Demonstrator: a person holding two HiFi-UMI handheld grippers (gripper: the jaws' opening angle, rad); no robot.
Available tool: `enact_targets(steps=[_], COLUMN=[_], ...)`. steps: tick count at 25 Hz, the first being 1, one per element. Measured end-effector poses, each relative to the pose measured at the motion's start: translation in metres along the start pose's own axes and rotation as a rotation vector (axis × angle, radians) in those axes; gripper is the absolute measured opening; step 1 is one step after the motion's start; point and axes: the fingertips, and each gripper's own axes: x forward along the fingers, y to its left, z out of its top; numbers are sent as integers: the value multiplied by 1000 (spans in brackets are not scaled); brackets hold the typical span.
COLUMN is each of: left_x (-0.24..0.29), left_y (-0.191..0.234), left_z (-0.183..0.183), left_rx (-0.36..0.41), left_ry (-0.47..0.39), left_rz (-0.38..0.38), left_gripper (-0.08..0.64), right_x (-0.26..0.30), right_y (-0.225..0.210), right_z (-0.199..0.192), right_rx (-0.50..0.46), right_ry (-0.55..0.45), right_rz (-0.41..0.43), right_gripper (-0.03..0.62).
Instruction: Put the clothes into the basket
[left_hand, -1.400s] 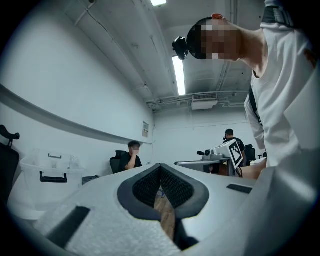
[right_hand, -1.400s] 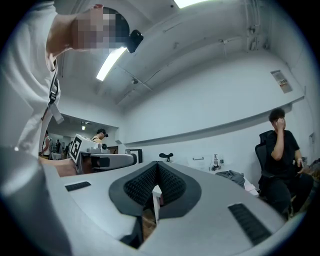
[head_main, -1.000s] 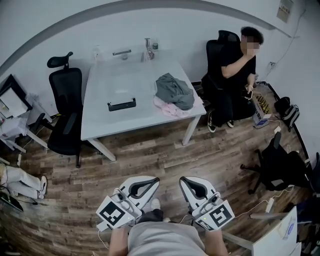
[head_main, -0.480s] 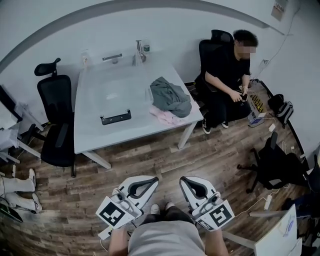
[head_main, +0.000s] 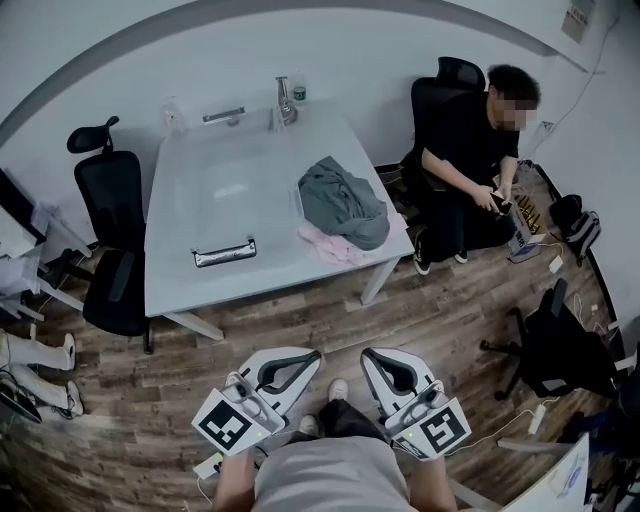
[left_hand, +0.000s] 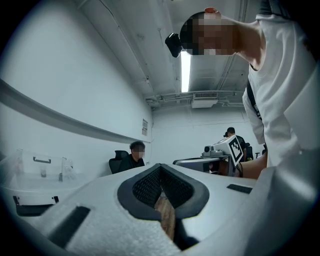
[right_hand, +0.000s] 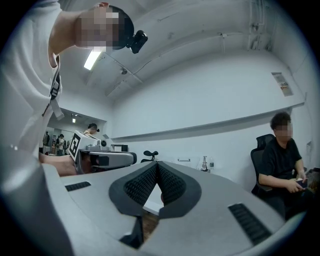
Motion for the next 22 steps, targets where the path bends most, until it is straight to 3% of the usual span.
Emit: enact_targets(steps=[11,22], left_x=[67,109], left_y=[49,104], left_z=[9,5], left_rx=[23,17], left_ry=[1,19], left_rz=[83,80], left_gripper=[5,5], right_x=[29,75], right_y=[-85,-137], right_z=[7,4], right_rx=[20,24], right_ry=[-15,-2], right_rz=[81,91], right_gripper=[5,5])
